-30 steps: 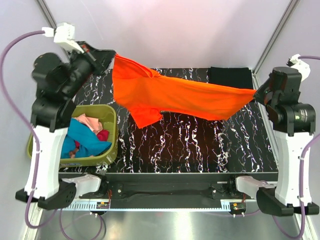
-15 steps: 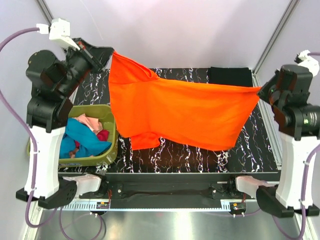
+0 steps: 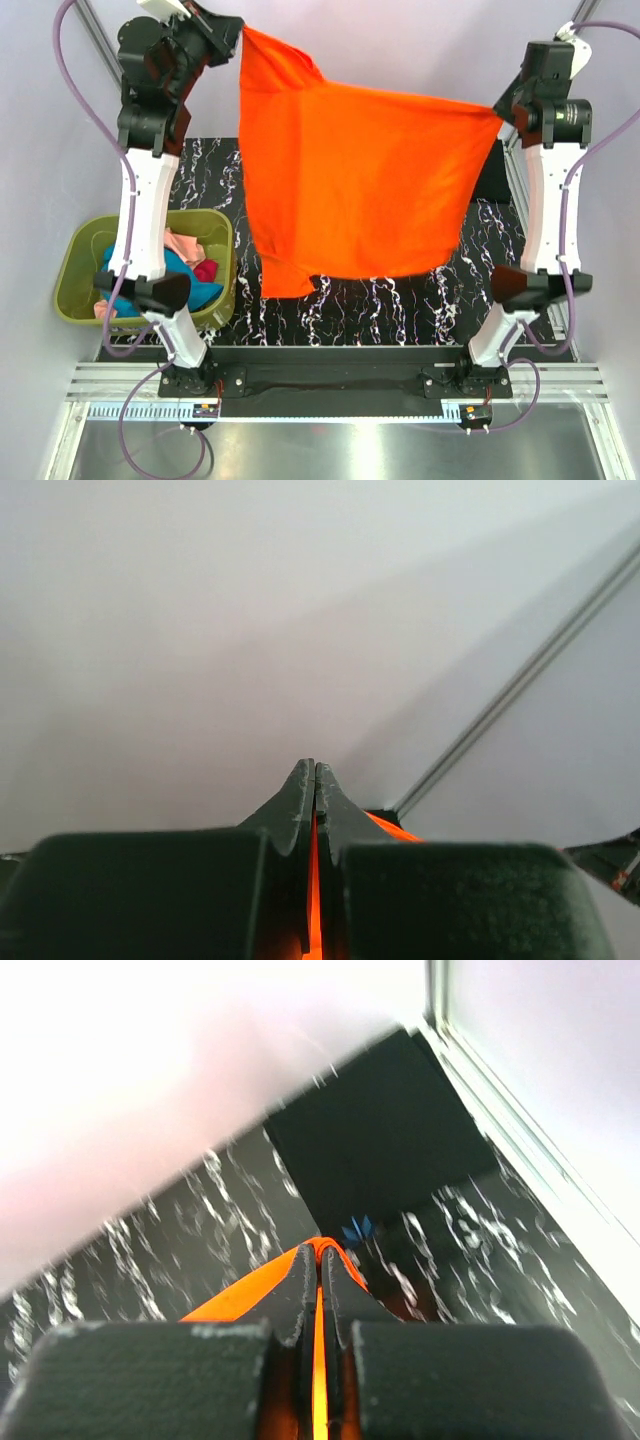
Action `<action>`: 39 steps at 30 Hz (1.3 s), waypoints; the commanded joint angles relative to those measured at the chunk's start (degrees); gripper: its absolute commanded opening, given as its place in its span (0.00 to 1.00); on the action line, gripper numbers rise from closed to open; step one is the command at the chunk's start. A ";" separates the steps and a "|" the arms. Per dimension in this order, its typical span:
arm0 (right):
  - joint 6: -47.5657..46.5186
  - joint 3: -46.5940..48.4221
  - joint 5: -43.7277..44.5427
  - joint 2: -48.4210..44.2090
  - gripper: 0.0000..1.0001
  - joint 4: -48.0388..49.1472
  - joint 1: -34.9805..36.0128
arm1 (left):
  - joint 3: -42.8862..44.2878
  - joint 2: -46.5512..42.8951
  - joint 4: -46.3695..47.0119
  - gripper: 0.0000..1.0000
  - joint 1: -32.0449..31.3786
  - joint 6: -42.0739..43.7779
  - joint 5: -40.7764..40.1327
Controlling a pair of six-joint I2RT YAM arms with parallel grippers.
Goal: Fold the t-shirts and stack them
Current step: Flatten the tshirt out
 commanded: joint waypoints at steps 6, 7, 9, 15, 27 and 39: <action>2.57 18.73 -7.97 7.53 0.00 2.93 -6.80 | 9.76 7.00 17.81 0.00 7.26 -13.65 2.67; 2.49 18.47 -8.15 6.84 0.00 3.19 -7.41 | 10.38 7.26 17.73 0.00 7.61 -14.01 2.94; 2.92 16.45 -9.37 5.96 0.00 3.28 -8.55 | 10.91 6.83 17.90 0.00 7.79 -14.10 3.91; 3.01 1.71 -11.40 -0.72 0.00 2.49 -10.14 | 1.01 -0.79 15.97 0.00 7.62 -12.53 7.15; 0.82 -52.88 -8.17 -31.28 0.00 6.45 -8.31 | -63.64 -45.09 5.96 0.00 0.59 -1.98 2.16; -0.06 -57.84 -7.09 -40.54 0.00 2.93 -5.48 | -67.94 -61.12 -9.96 0.00 0.41 -1.71 -3.12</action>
